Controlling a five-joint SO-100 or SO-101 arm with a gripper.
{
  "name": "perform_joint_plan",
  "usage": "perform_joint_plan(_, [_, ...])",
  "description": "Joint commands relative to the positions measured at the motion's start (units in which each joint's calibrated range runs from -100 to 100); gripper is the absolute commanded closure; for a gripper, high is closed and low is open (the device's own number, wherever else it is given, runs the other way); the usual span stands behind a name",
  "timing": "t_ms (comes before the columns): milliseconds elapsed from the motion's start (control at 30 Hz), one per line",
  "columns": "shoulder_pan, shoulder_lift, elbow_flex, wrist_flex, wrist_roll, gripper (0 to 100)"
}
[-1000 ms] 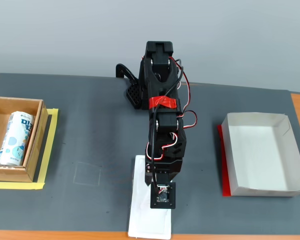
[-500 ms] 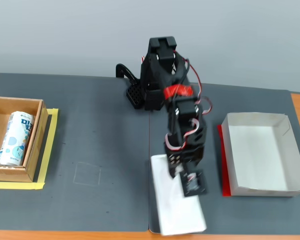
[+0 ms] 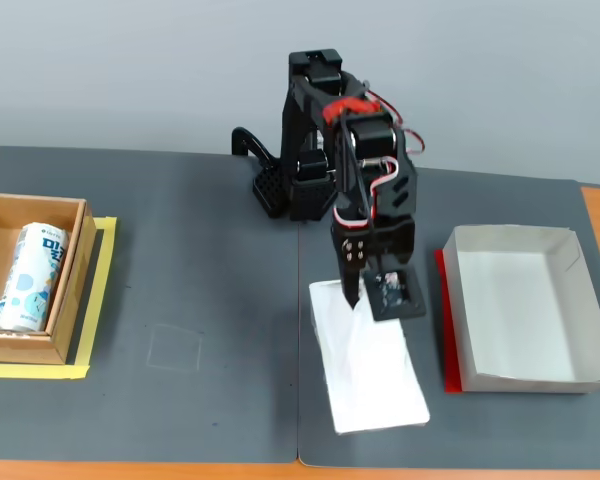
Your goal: Pick the sandwich and put it in the gray box
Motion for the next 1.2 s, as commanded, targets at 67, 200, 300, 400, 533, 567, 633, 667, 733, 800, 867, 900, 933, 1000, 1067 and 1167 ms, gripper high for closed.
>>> perform_joint_plan(67, [-6.23,-8.57,-0.92,0.24,-0.46,98])
perform_joint_plan(200, [-9.73,-12.05,-1.28,0.24,-3.23,98])
perform_joint_plan(300, [-12.42,-14.08,-0.64,0.24,-5.47,98])
perform_joint_plan(400, [-15.85,-15.10,-0.74,-0.10,-8.28,98])
perform_joint_plan(533, [-20.77,-15.01,-1.37,-0.89,-13.75,98])
perform_joint_plan(567, [-21.89,-14.76,-1.28,-1.58,-15.16,98])
perform_joint_plan(633, [-24.28,-14.42,-1.01,-3.66,-17.08,98])
perform_joint_plan(667, [-25.47,-14.34,-0.83,-5.05,-17.76,98])
perform_joint_plan(733, [-27.56,-14.25,-0.55,-8.26,-18.96,98])
perform_joint_plan(800, [-29.13,-12.98,-0.55,-10.87,-19.95,98])
perform_joint_plan(867, [-30.40,-10.77,-0.83,-12.95,-20.73,98])
perform_joint_plan(900, [-31.07,-9.59,-1.19,-13.56,-20.99,98])
perform_joint_plan(933, [-31.74,-8.57,-1.37,-13.73,-21.09,98])
perform_joint_plan(1000, [-32.63,-6.54,-2.00,-13.82,-21.09,98])
perform_joint_plan(1067, [-33.23,-4.25,-2.73,-13.65,-20.83,98])
perform_joint_plan(1167, [-33.38,-0.60,-5.08,-13.73,-20.78,98])
